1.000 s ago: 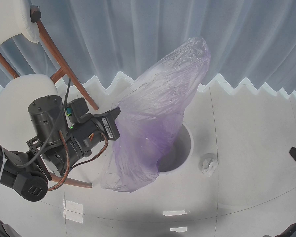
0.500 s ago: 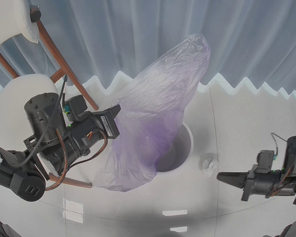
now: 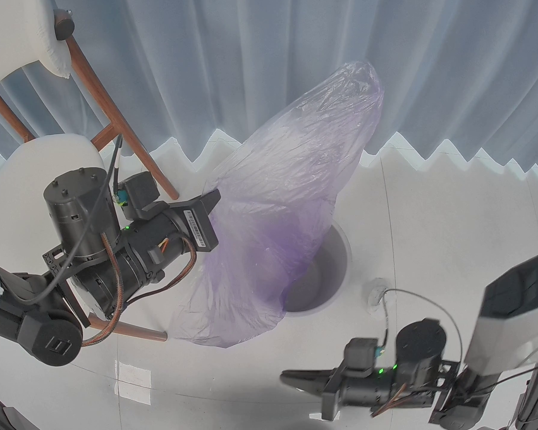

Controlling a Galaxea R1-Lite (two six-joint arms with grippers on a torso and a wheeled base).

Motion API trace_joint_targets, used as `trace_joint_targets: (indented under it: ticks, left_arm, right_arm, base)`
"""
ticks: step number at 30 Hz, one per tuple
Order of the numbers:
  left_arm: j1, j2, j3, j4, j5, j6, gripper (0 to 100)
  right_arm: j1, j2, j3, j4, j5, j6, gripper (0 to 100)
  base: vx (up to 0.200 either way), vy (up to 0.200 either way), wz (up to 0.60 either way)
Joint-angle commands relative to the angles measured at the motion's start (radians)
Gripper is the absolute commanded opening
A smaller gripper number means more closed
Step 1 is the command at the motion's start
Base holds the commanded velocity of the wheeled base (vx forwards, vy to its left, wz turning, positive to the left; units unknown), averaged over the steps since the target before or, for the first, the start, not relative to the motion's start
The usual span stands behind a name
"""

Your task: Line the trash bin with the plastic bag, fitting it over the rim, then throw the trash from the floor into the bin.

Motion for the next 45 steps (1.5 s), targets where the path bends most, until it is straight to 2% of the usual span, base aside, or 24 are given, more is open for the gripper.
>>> trace_joint_targets:
  ticks: [1, 4, 6, 9, 13, 17, 19, 21, 25, 30, 39, 42, 45]
  left_arm:
    - [-0.002, 0.013, 0.002, -0.001, 0.000, 0.000, 0]
    - [-0.002, 0.015, 0.000, -0.001, 0.001, 0.000, 0]
    - [-0.004, 0.013, -0.001, -0.001, 0.001, 0.000, 0]
    - [-0.020, 0.010, 0.002, -0.001, 0.003, -0.002, 0]
    - [-0.020, 0.010, 0.002, -0.001, 0.005, -0.002, 0]
    - [-0.014, 0.006, -0.001, -0.001, 0.005, 0.000, 0]
    - [-0.014, 0.004, 0.000, -0.001, 0.005, 0.000, 0]
    - [-0.019, 0.006, 0.005, -0.001, 0.006, 0.001, 0]
    - [-0.019, 0.013, 0.005, -0.001, 0.006, 0.003, 0]
    - [-0.016, 0.029, 0.005, -0.001, 0.003, 0.000, 0]
    - [-0.017, 0.099, 0.005, -0.035, 0.001, -0.006, 0]
    - [-0.013, 0.170, 0.003, -0.122, 0.005, -0.005, 0]
    - [-0.008, 0.216, 0.007, -0.178, 0.006, -0.005, 0]
  right_arm:
    - [0.215, 0.198, -0.157, -0.038, -0.030, 0.097, 0]
    - [0.255, 0.249, -0.254, -0.040, -0.043, 0.143, 0]
    - [0.278, 0.287, -0.314, -0.040, -0.101, 0.177, 0]
    - [0.281, 0.332, -0.410, -0.040, -0.159, 0.219, 0]
    - [0.257, 0.338, -0.510, -0.026, -0.170, 0.255, 0]
    - [0.180, 0.335, -0.562, 0.029, -0.173, 0.244, 0]
    - [0.150, 0.333, -0.573, 0.029, -0.173, 0.232, 0]
    - [0.079, 0.333, -0.619, 0.028, -0.173, 0.200, 0]
    - [0.019, 0.332, -0.674, 0.029, -0.173, 0.193, 0]
    - [-0.018, 0.319, -0.700, 0.034, -0.172, 0.190, 0]
    - [-0.127, 0.304, -0.803, 0.129, -0.167, 0.187, 0]
    - [-0.171, 0.318, -0.886, 0.140, -0.167, 0.187, 0]
    - [-0.180, 0.326, -0.887, 0.163, -0.167, 0.186, 0]
  base:
    - [0.000, 0.000, 0.00]
    - [0.000, 0.000, 0.00]
    - [0.000, 0.000, 0.00]
    - [0.000, 0.000, 0.00]
    - [0.000, 0.000, 0.00]
    - [0.000, 0.000, 0.00]
    - [0.000, 0.000, 0.00]
    - [0.000, 0.000, 0.00]
    - [0.000, 0.000, 0.00]
    - [0.000, 0.000, 0.00]
    - [0.000, 0.000, 0.00]
    - [0.000, 0.000, 0.00]
    - [0.000, 0.000, 0.00]
